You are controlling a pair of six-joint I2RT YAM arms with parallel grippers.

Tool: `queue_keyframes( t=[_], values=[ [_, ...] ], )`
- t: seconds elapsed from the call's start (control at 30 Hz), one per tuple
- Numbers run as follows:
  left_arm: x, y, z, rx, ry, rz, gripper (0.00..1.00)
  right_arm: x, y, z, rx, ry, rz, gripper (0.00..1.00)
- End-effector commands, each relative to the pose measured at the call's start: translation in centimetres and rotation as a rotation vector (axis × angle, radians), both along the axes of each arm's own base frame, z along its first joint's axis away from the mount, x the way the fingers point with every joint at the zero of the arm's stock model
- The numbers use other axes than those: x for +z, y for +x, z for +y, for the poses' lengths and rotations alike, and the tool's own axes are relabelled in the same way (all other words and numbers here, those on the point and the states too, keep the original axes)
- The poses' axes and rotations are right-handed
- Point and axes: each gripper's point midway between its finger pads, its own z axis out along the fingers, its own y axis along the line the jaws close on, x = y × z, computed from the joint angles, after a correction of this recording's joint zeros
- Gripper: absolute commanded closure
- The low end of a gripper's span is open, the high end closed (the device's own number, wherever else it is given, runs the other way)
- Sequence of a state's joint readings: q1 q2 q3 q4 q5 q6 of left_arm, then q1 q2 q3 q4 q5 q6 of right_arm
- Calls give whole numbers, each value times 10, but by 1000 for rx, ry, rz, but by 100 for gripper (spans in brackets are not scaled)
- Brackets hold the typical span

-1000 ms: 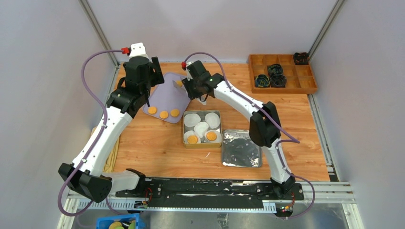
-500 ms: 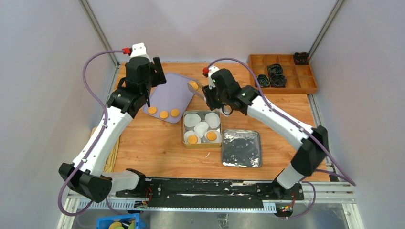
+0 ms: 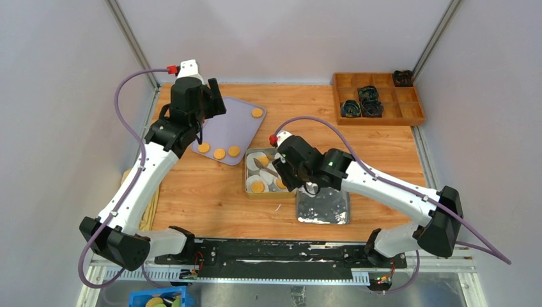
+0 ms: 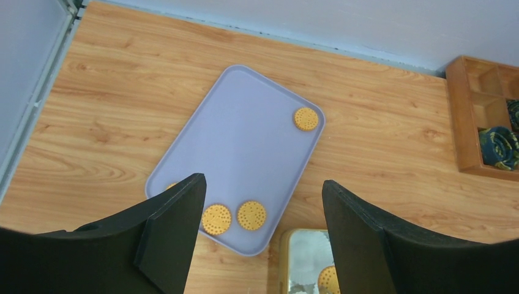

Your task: Pack the cookies

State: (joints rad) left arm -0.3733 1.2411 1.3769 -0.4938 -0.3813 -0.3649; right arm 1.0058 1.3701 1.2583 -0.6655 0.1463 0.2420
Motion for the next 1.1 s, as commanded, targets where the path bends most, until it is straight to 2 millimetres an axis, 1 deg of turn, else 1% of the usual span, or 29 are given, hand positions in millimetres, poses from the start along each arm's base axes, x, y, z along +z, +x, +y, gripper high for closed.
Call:
queue_keyframes(
  t=[0.0, 0.27, 0.4, 0.47, 0.67, 0.7, 0.77, 0.83, 0.9, 1.03, 1.07],
  values=[
    [-4, 2, -3, -11, -22, 1, 25, -14, -11, -23, -79, -47, 17, 98],
    [-2, 2, -3, -9, -23, 0, 25, -30, -19, -30, -77, -90, 54, 98],
    [-3, 2, -2, -7, -16, 3, 25, -27, -21, -24, -65, -79, 56, 97],
    [-3, 2, -2, -6, -16, 3, 25, -25, -21, -20, -56, -75, 56, 95],
    [-5, 2, -1, -3, -8, 6, 25, -29, -20, -14, -48, -93, 58, 93],
    [-5, 2, 0, -2, -7, 8, 25, -30, -20, -13, -49, -94, 59, 91],
    [-5, 3, 0, -2, -5, 7, 25, -32, -20, -14, -52, -101, 61, 84],
    [-6, 3, -1, -4, -4, 9, 25, -32, -20, -14, -61, -96, 61, 69],
    [-6, 4, -2, -10, -5, 10, 25, -29, -20, -12, -58, -81, 58, 60],
    [-6, 4, -3, -14, -7, 8, 24, -21, -18, -11, -59, -63, 42, 58],
    [-6, 4, -3, -15, -7, 7, 24, -20, -18, -10, -59, -60, 40, 55]
  ],
)
